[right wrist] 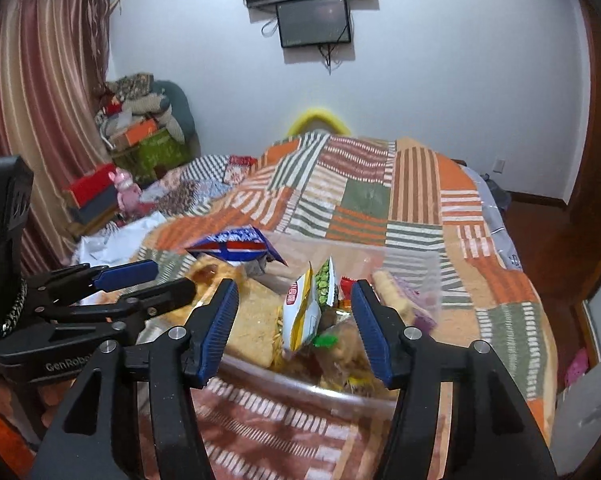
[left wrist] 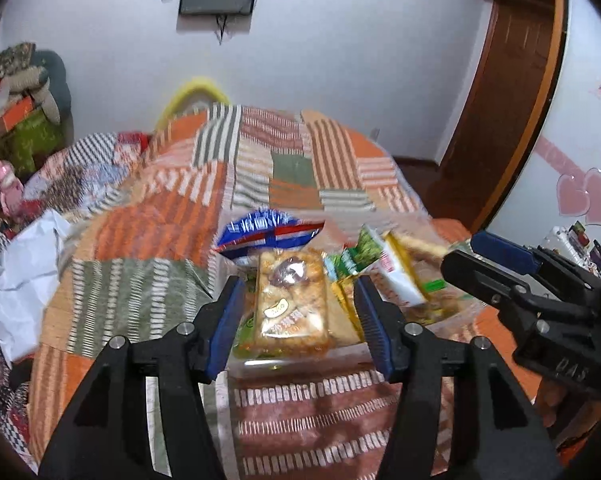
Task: Organize snacks
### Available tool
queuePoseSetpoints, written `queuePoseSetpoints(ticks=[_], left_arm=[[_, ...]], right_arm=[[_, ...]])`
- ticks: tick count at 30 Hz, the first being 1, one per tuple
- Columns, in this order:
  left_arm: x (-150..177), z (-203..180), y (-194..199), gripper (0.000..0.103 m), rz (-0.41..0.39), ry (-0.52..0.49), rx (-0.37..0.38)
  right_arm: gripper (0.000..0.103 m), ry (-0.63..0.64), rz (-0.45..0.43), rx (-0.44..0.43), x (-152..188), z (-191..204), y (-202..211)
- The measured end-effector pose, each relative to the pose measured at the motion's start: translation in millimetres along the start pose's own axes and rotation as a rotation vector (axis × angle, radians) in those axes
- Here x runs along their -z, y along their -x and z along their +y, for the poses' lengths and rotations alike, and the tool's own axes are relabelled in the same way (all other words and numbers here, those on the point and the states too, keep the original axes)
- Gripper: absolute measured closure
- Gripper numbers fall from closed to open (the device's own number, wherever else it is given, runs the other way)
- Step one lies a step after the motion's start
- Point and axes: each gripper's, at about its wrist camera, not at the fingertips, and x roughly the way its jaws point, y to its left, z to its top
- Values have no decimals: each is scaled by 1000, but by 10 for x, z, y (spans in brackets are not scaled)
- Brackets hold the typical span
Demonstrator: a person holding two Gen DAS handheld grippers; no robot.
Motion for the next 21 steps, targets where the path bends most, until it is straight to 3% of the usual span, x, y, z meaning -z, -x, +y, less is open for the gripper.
queuePoseSetpoints(ticks=[7,10,16,21], left_arm=[[-61,-175,860,47,-176,-18,29],[-38,-275,1143,46,-245,-53,1],[70,-417,1597,29,-357,-77,-34],[148,-474,1775,12,-404,-68,-42]], right_arm=[[47,-13,-113,5,-54,73,664],[37,-2,-173,19,-55,147,947],[22,2,-236,28,-7,205,1264],[12,10,-254,48,38,226,1325]])
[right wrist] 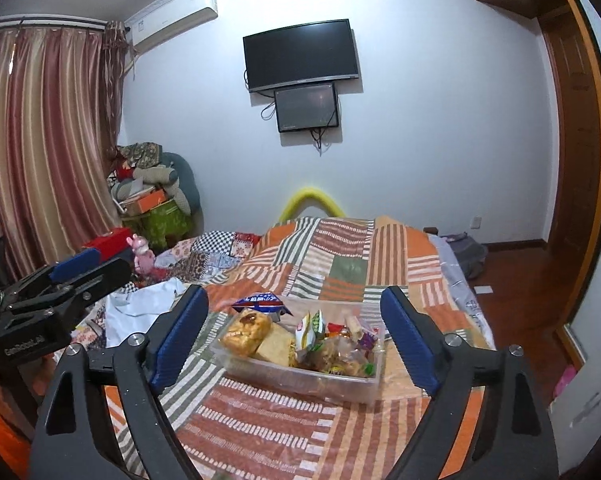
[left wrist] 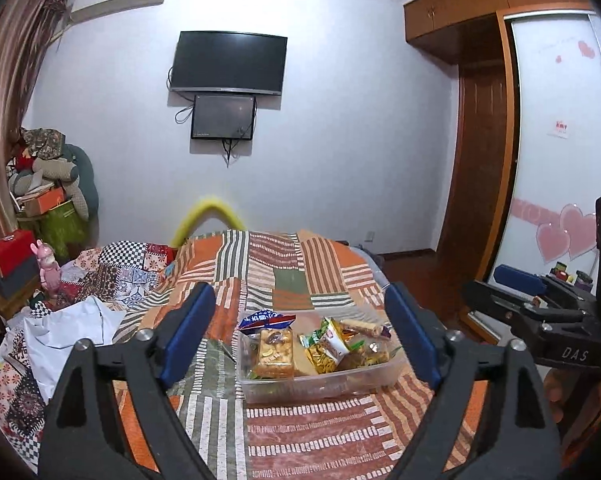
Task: Organize snacks
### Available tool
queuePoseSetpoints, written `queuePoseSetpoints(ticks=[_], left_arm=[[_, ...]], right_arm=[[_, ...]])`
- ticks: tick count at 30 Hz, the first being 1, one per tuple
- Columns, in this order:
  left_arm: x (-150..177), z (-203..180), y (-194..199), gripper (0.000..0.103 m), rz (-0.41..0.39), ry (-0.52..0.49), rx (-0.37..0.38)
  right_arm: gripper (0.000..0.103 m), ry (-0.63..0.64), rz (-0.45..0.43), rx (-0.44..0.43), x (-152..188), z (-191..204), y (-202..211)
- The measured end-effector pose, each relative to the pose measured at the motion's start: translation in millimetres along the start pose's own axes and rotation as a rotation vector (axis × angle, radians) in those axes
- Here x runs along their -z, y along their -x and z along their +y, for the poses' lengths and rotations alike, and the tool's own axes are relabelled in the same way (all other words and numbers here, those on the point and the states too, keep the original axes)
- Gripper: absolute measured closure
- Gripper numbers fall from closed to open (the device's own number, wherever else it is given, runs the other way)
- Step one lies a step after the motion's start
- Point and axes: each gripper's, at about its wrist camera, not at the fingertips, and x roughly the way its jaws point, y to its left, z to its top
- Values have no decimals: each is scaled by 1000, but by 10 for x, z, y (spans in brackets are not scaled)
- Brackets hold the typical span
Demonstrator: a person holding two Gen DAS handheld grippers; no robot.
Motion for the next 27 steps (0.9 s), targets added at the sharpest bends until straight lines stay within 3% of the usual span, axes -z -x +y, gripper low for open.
queuePoseSetpoints(ticks=[3,27], left_arm=[[1,1,32,7,-8,6,-8],[96,-35,51,1,-2,-11,-18]], right_arm=[[2,0,-11,8,16,3,16],[0,2,-15,24,75,17,65]])
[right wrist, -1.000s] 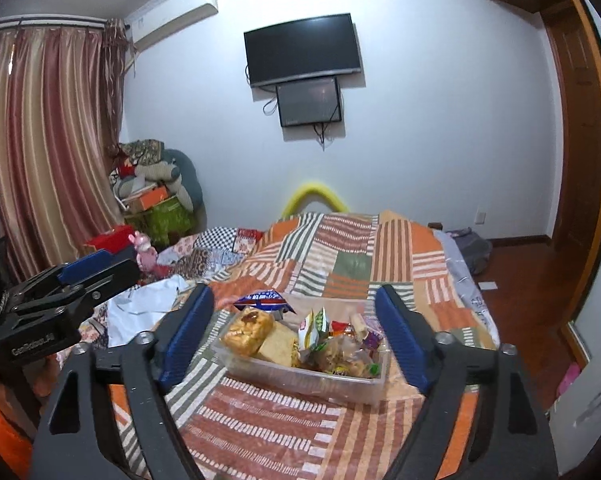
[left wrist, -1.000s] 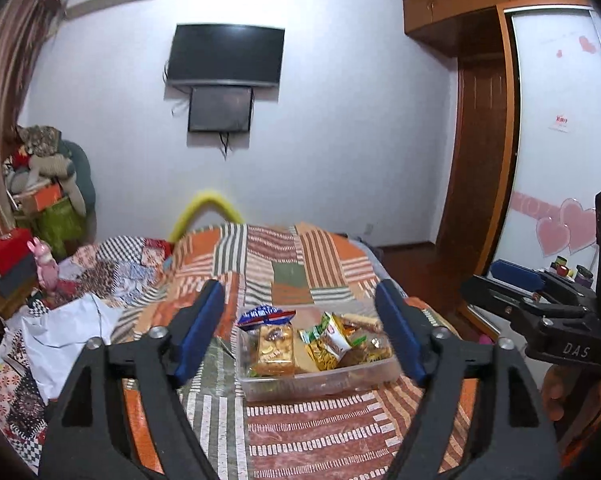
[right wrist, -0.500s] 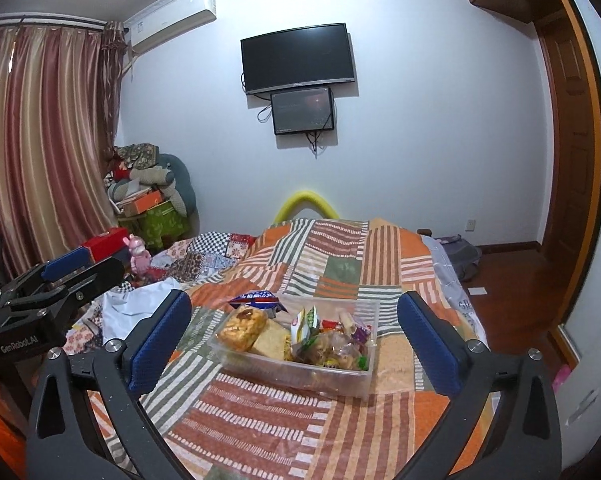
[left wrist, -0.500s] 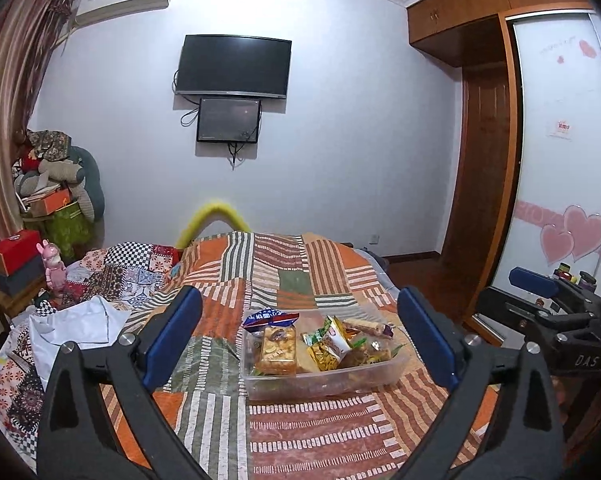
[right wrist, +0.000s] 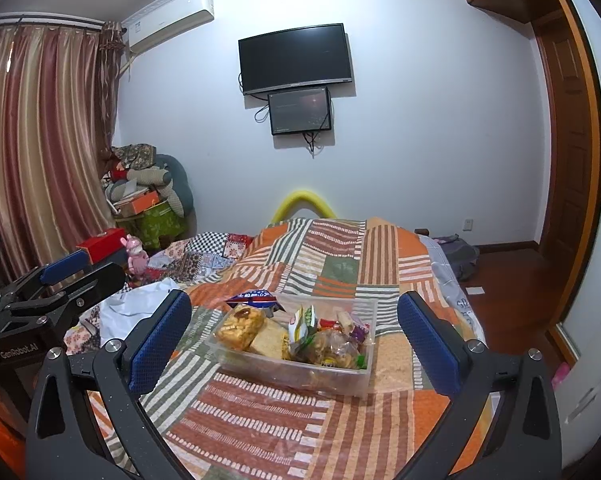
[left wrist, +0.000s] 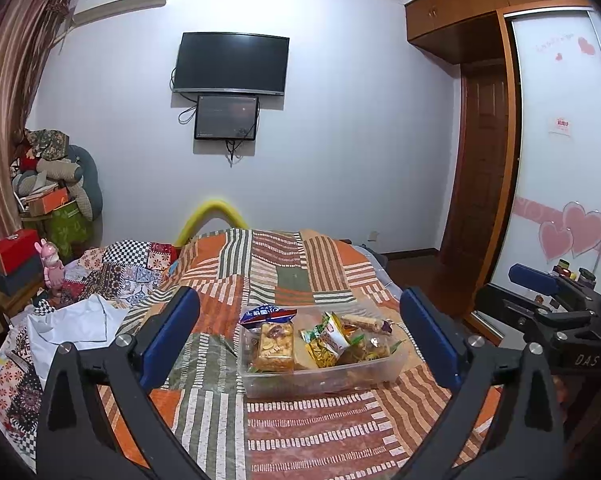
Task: Organize snacks
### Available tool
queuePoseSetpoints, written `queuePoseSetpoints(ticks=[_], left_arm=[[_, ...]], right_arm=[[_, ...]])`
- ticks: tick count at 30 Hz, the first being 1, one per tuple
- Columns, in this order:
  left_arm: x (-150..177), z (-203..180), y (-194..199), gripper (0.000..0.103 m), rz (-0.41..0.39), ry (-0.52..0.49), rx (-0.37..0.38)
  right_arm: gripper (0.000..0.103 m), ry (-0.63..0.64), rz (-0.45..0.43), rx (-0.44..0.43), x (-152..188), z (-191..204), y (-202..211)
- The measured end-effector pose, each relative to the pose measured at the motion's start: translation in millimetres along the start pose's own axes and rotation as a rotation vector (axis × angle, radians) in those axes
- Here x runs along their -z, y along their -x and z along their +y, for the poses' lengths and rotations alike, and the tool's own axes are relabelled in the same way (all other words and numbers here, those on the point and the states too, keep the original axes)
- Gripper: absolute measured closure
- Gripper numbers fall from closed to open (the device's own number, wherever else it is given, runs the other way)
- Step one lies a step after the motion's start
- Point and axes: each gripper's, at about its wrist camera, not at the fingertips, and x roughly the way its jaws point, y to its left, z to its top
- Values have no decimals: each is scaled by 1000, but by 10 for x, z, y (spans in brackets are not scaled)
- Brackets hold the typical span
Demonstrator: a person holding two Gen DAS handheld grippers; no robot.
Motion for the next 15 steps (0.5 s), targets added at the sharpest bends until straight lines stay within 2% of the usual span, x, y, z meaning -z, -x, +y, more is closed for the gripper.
queuePoseSetpoints(ticks=[15], left_arm=[[3,-94,12,0,-15,-25,2]], right_arm=[[0,1,-5,12,9,-37,29]])
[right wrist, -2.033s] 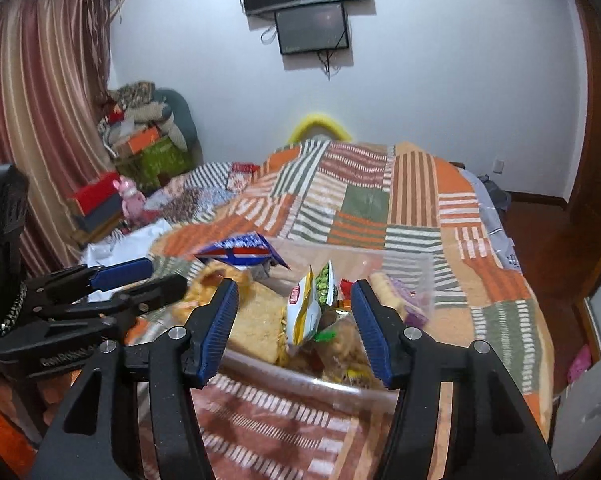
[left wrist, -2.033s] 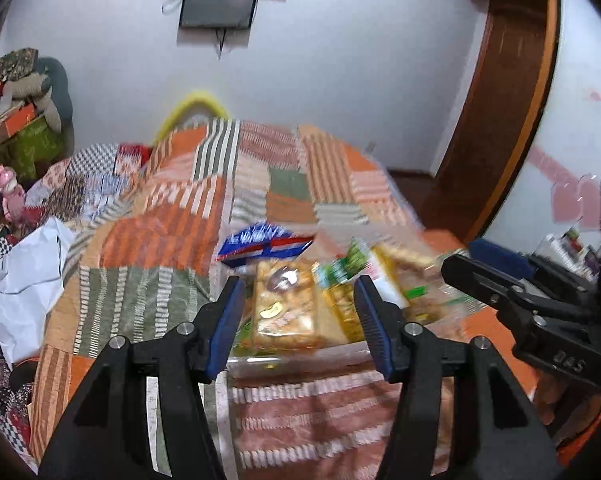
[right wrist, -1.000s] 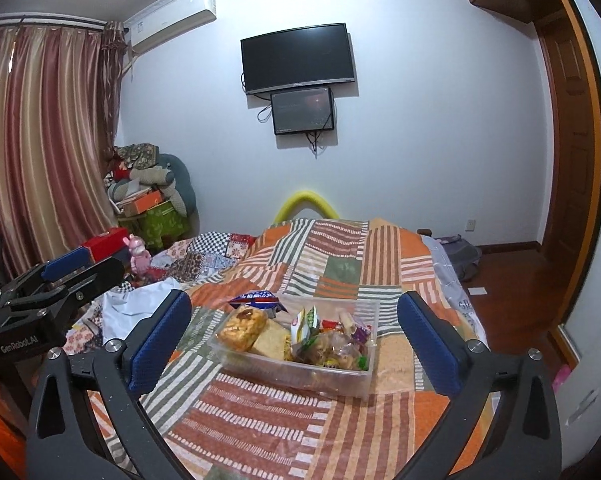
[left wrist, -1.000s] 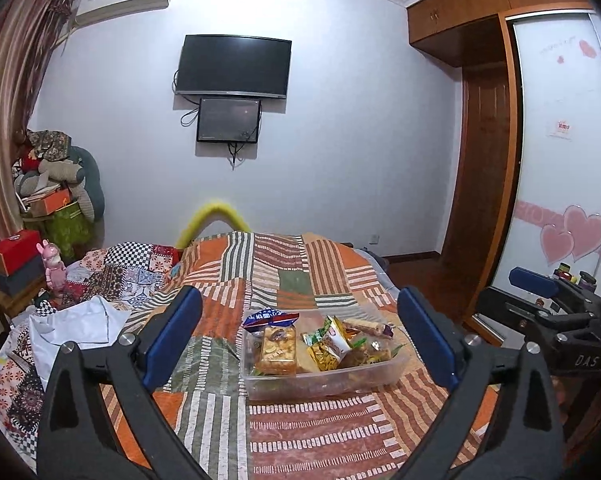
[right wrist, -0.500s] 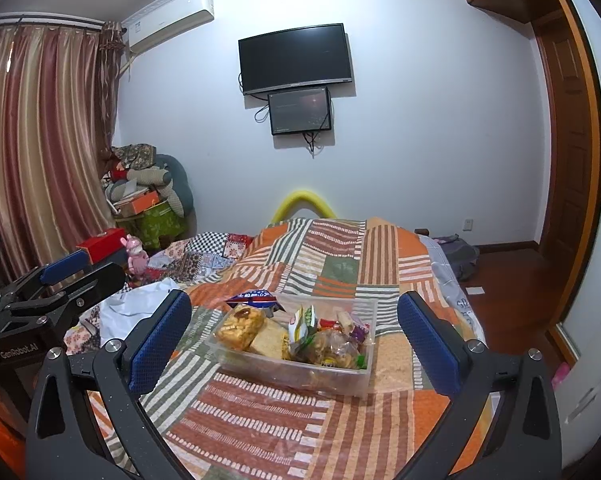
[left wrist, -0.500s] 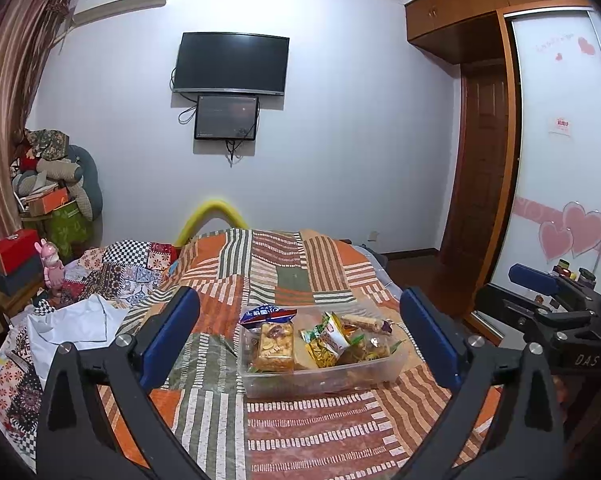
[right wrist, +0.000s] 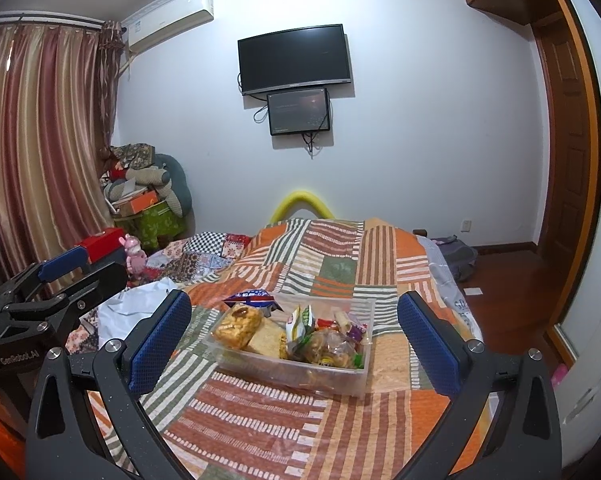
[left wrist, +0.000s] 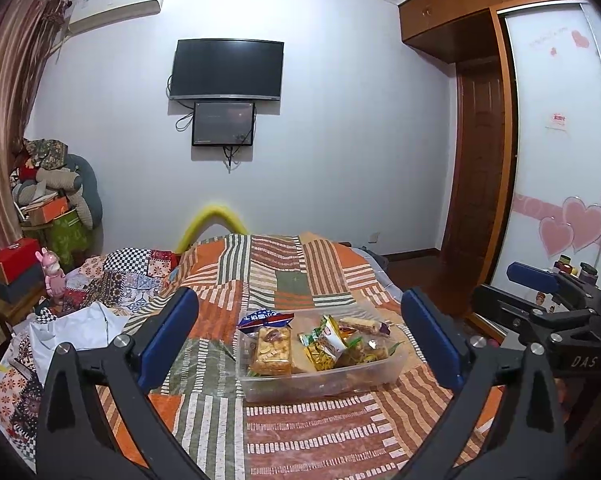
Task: Organize snacks
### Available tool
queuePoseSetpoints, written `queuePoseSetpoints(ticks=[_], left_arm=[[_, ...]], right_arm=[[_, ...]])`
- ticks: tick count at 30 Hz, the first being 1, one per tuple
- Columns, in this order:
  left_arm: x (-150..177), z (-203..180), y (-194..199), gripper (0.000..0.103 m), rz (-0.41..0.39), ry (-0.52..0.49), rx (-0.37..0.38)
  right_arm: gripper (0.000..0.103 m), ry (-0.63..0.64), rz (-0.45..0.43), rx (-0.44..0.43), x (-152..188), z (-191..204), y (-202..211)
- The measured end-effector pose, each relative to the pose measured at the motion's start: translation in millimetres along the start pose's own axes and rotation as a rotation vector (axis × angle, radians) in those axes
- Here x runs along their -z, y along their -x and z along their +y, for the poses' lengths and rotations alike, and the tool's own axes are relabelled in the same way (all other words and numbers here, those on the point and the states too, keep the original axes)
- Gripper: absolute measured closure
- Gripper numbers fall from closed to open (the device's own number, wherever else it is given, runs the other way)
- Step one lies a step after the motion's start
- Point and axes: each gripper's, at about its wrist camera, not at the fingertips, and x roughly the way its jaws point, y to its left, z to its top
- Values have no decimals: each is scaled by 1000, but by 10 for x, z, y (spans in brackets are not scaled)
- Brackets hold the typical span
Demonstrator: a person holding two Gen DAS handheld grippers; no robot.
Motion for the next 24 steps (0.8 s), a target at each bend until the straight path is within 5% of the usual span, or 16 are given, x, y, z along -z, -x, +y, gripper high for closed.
queuePoseSetpoints(ticks=[24], left_arm=[[4,-38,-13,0,11,-2,45]], right_arm=[[0,4,-17,28,-11,3,53]])
